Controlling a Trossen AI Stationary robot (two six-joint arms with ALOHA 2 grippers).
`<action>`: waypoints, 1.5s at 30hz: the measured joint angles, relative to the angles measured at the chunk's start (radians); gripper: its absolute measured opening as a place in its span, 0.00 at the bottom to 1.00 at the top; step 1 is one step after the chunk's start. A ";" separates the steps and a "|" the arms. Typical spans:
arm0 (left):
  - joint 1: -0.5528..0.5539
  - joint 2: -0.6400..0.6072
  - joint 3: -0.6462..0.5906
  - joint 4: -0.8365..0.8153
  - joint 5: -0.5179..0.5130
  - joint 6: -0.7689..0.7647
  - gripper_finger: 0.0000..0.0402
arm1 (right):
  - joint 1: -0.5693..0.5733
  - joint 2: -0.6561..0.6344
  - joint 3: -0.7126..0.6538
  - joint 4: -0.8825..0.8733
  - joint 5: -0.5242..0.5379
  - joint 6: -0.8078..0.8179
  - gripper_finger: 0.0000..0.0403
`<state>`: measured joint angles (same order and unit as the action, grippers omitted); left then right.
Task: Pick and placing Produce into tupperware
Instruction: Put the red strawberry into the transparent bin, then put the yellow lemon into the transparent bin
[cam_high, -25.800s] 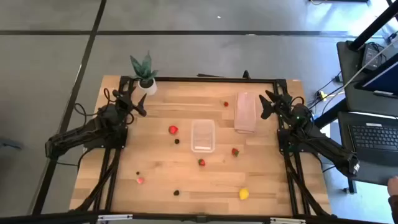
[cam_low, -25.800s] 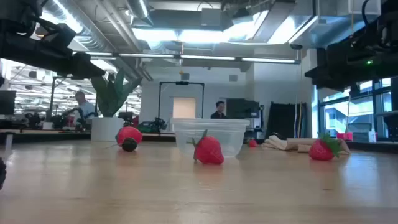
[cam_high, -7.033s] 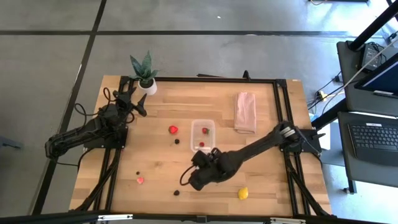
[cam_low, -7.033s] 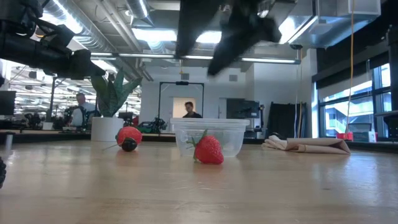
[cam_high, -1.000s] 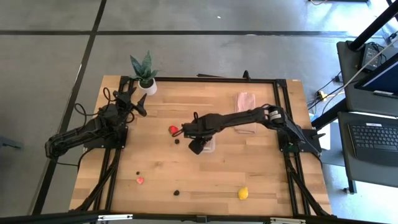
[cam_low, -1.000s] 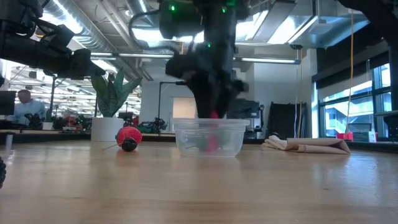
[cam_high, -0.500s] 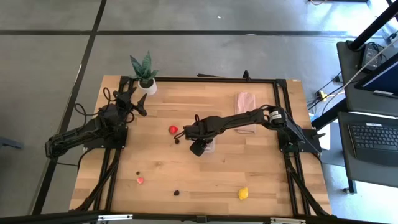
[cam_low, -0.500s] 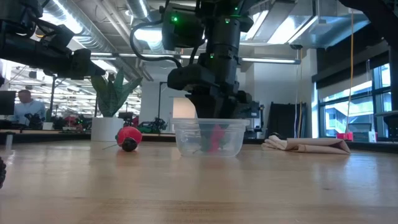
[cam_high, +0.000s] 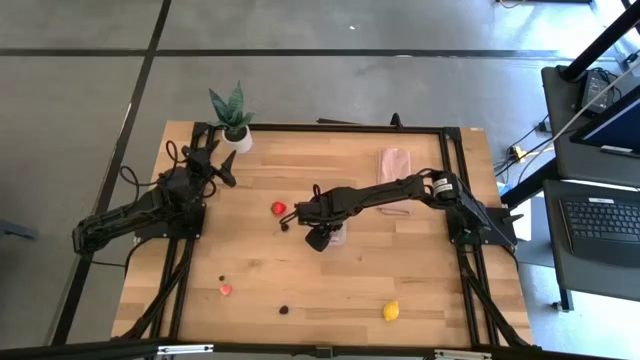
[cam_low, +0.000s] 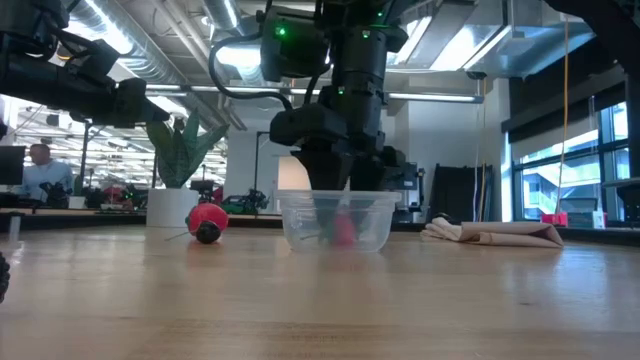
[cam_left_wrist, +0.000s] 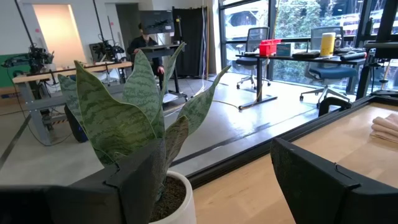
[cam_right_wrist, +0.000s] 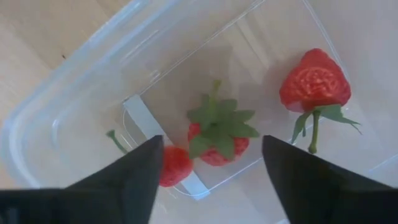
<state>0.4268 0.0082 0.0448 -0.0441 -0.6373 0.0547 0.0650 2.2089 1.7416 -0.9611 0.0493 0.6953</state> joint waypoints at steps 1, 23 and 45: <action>0.000 0.000 0.000 0.000 0.000 0.000 0.71 | 0.000 0.000 0.000 0.000 0.000 0.002 0.75; 0.000 0.000 0.000 0.000 0.002 0.000 0.71 | 0.370 -0.164 0.522 -0.606 0.189 -0.158 0.87; 0.000 0.000 0.000 0.000 0.003 0.000 0.71 | 0.779 -0.174 0.319 -0.402 0.181 0.025 0.87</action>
<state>0.4267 0.0086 0.0445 -0.0441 -0.6342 0.0543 0.8436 2.0350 2.0604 -1.3630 0.2303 0.7204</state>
